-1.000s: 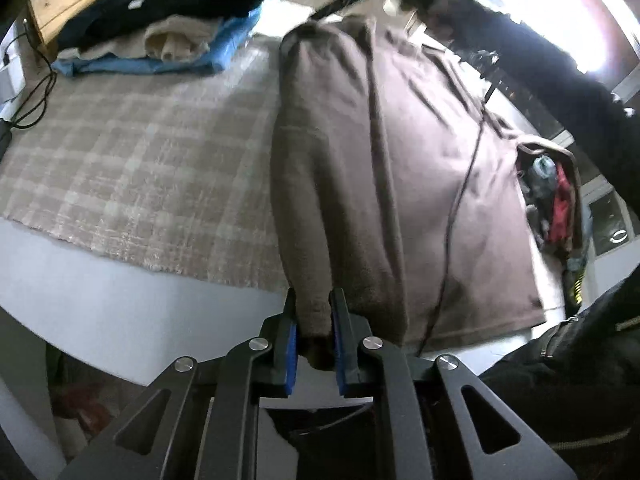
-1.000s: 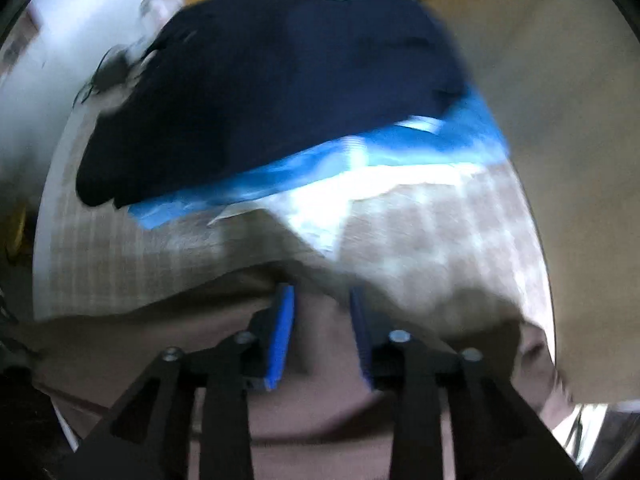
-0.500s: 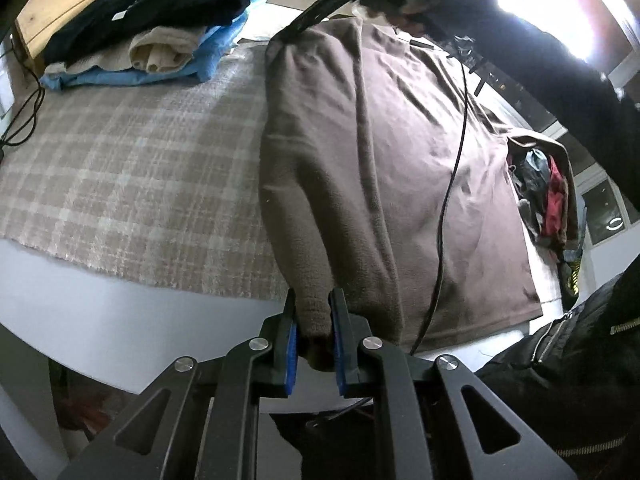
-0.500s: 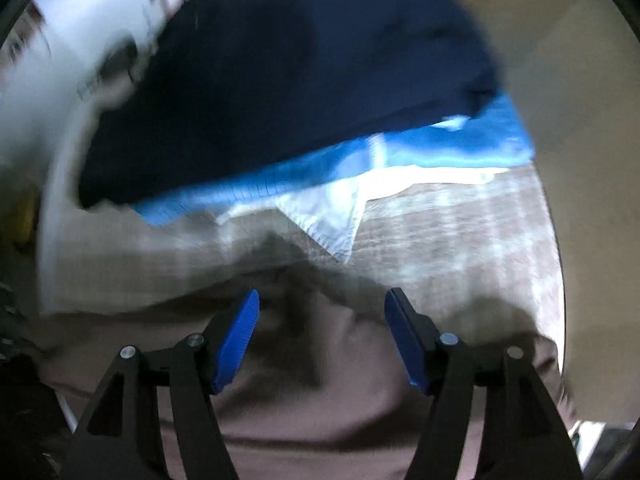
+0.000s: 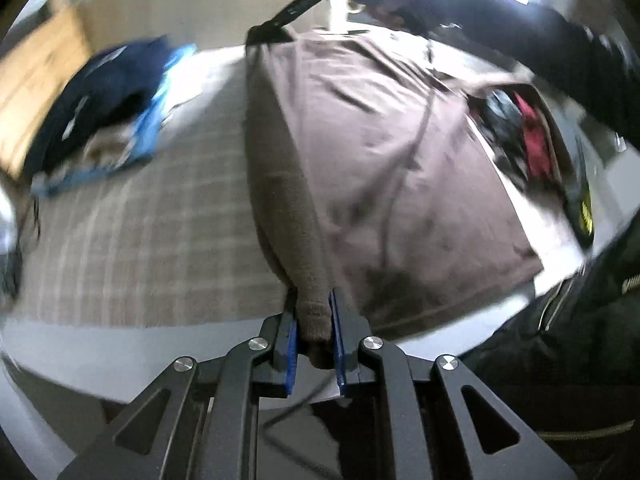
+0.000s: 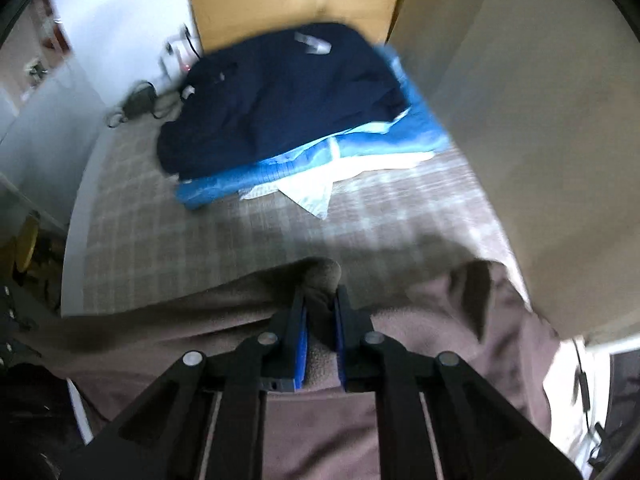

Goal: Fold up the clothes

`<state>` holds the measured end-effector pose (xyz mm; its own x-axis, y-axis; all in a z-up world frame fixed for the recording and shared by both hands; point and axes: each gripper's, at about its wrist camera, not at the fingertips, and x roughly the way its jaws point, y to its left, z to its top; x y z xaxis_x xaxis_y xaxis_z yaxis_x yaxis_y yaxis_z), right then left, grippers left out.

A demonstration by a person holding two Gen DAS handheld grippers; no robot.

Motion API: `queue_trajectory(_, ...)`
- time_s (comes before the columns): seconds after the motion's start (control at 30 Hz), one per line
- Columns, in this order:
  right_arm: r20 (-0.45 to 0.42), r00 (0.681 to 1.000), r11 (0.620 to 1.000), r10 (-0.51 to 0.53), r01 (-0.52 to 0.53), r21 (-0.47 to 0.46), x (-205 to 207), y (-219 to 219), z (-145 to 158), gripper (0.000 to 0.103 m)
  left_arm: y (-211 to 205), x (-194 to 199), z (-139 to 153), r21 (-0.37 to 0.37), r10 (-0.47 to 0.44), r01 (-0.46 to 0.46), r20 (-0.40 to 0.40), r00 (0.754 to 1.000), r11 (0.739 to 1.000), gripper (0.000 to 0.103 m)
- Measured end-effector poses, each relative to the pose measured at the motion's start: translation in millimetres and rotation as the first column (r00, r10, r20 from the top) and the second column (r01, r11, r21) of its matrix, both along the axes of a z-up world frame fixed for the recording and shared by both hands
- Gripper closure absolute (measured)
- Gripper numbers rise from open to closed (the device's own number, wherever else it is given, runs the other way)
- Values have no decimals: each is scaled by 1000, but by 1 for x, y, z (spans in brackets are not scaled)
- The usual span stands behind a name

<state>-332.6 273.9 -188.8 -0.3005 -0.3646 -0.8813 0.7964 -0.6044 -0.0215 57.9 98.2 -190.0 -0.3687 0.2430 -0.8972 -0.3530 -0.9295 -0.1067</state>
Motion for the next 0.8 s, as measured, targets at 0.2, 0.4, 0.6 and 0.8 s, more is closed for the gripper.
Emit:
queue_trajectory(0.2,121,942,947,-312,298,120,21,123,-27,58,33,32,-27,72,-114,104,142,983,992,80)
queue_trajectory(0.4,288,872,895,-396,436,-92,52,172,43,55,-47,48,3,75,117,-134,193,974,988,81)
queue_trajectory(0.6,528,816,838,-234,444,-316,78,159,93,41,-71,37,13,74,117,-129,151,982,989,71)
queue_trajectory(0.8,372,879,929,-300,358,-95,129,113,91,41,-62,23,-9,14,28,-30,132,991,999,71)
